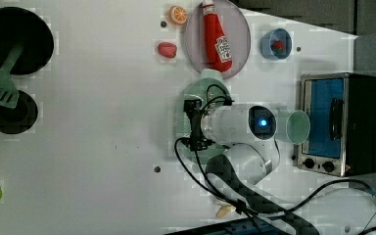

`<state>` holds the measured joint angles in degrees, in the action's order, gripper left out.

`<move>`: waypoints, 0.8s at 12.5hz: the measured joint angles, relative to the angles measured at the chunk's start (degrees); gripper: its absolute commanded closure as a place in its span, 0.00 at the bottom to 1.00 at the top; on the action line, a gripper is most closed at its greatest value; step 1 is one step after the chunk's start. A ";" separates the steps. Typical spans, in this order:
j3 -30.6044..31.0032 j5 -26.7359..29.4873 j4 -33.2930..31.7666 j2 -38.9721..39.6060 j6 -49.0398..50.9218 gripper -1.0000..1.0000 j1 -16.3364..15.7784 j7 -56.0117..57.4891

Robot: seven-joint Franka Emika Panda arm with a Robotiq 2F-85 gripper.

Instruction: Drag strainer right to left.

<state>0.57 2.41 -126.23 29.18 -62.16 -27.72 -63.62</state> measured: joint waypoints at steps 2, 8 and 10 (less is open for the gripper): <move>1.00 0.16 1.45 0.34 0.95 0.00 -1.12 -1.23; 2.50 10.01 9.96 3.83 5.90 0.00 -3.89 -3.41; 3.02 13.11 11.97 5.15 5.34 0.00 -4.95 -3.80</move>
<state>3.59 15.53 -114.26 34.33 -56.82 -32.68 -67.42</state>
